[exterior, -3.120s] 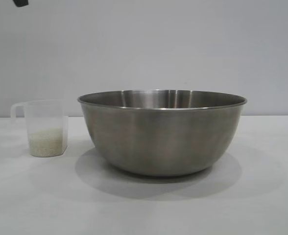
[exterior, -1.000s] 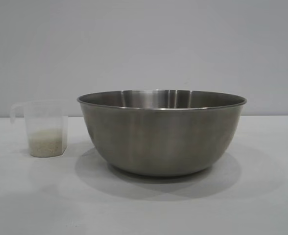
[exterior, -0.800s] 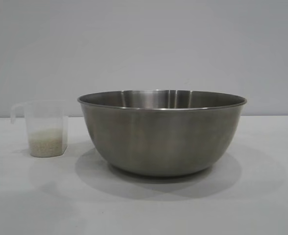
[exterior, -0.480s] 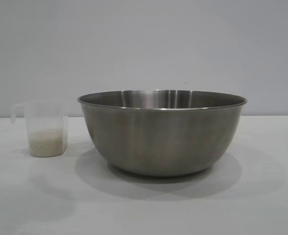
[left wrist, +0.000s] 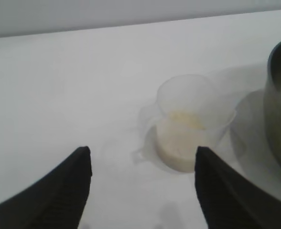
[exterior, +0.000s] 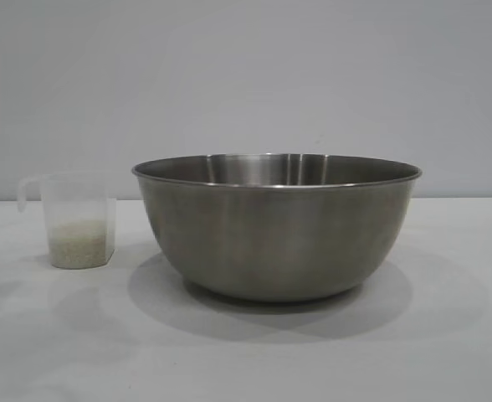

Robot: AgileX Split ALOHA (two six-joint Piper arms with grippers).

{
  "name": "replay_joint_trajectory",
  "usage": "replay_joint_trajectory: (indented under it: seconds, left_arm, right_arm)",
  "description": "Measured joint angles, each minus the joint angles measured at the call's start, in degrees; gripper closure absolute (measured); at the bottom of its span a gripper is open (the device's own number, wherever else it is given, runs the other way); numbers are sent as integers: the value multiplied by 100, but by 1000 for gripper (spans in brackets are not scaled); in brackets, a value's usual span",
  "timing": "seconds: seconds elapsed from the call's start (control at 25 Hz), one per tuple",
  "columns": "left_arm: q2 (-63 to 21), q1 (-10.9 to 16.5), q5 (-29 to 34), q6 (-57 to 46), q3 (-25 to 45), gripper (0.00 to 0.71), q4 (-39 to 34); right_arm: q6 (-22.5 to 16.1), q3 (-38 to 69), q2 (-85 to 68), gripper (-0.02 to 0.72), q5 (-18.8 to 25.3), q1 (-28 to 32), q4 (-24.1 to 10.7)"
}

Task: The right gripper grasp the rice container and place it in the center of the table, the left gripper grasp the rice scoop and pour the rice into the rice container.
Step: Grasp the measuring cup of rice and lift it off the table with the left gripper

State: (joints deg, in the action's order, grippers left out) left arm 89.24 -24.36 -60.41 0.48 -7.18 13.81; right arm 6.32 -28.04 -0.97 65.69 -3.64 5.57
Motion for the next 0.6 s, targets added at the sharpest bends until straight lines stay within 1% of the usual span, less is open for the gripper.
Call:
replay_joint_trajectory:
  seconds: [0.12,0.2,0.4,0.6]
  left_arm:
    - [344,0,-358,-33,22,254,-178]
    - [610,0,-458,-48,22,254,-315]
    - [1271,0,-469,-68,22,254,-344]
    - [1392,0,-469,-162,22,254,-282]
  right_arm:
    - [0,3,0,223,0,0,0]
    - [0,3,0,223,0,0,0]
    - [0,3,0,223,0,0,0]
    - [0,3,0,223,0,0,0]
